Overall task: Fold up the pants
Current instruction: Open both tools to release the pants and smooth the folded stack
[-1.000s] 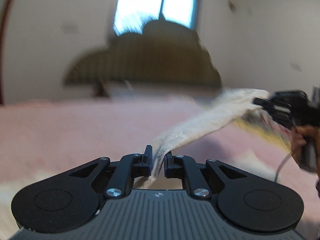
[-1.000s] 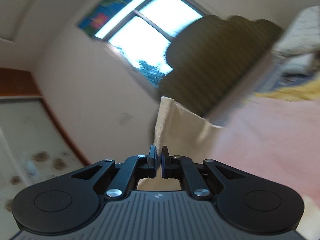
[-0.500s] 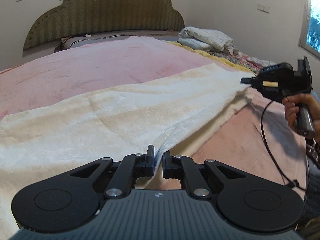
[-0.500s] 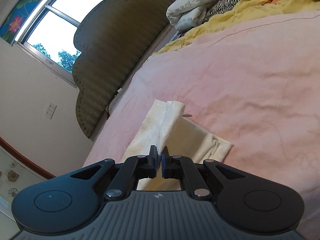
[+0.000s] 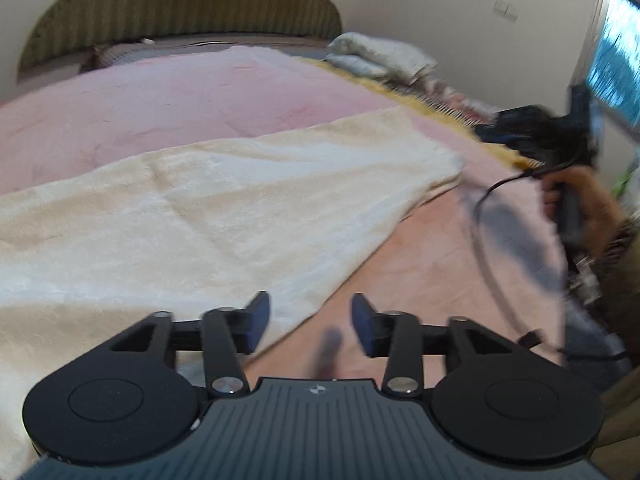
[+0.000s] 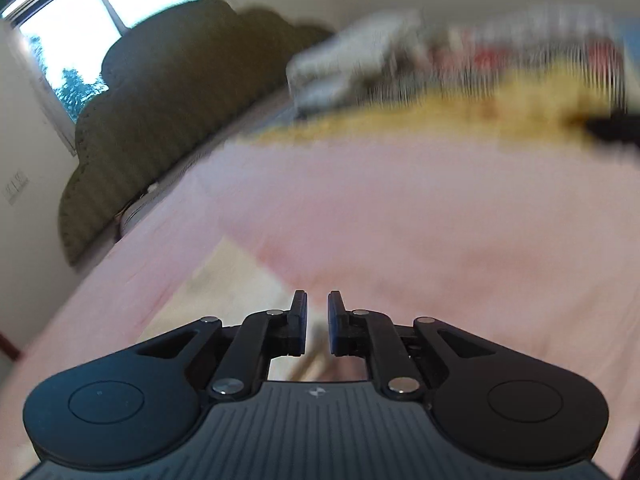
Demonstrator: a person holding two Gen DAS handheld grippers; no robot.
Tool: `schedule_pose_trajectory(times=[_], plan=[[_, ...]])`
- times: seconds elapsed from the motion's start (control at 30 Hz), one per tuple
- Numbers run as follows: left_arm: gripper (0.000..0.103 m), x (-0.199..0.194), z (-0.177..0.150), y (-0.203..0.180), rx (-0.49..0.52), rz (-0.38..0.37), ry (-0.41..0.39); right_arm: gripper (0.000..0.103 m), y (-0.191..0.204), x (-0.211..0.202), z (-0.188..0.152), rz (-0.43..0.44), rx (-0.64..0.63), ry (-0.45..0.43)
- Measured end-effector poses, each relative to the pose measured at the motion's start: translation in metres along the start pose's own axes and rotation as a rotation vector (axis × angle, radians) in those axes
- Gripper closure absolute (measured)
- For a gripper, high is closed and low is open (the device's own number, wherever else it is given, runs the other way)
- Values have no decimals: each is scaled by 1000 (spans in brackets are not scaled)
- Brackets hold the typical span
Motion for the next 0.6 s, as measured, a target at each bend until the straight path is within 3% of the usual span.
schedule_pose_trajectory(times=[0.03, 0.1, 0.17, 0.23, 0.33, 0.37, 0.4, 0.5, 0.6], plan=[[43, -4, 6, 2, -24, -18, -24, 92, 18, 1, 4, 38, -83, -22], [37, -10, 20, 10, -43, 7, -81, 92, 60, 16, 2, 145, -225, 37], [30, -13, 32, 27, -50, 121, -141, 92, 98, 38, -9, 254, -331, 122], [29, -10, 36, 50, -43, 253, -159, 91, 132, 68, -31, 298, -440, 223], [31, 13, 16, 83, -71, 347, 19, 92, 156, 110, -63, 295, -551, 351], [33, 18, 6, 88, -65, 362, 57, 90, 157, 120, -69, 289, -574, 359], [32, 13, 2, 83, -13, 368, 15, 89, 157, 121, -65, 286, -569, 330], [31, 7, -2, 60, 83, 357, 12, 88, 152, 104, -50, 182, -555, 228], [27, 10, -6, 53, 75, 313, 14, 77, 153, 63, -48, 347, -506, 226]])
Point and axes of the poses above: each gripper's, at about its wrist camera, not at the fingertips, and x roughly the way its jaws point, y to its left, z to its top, the point moved 3 cm from there along x, roughly the way its jaws point, and after that the axes turned 12 degrees about -y, right-handed, at the moved point
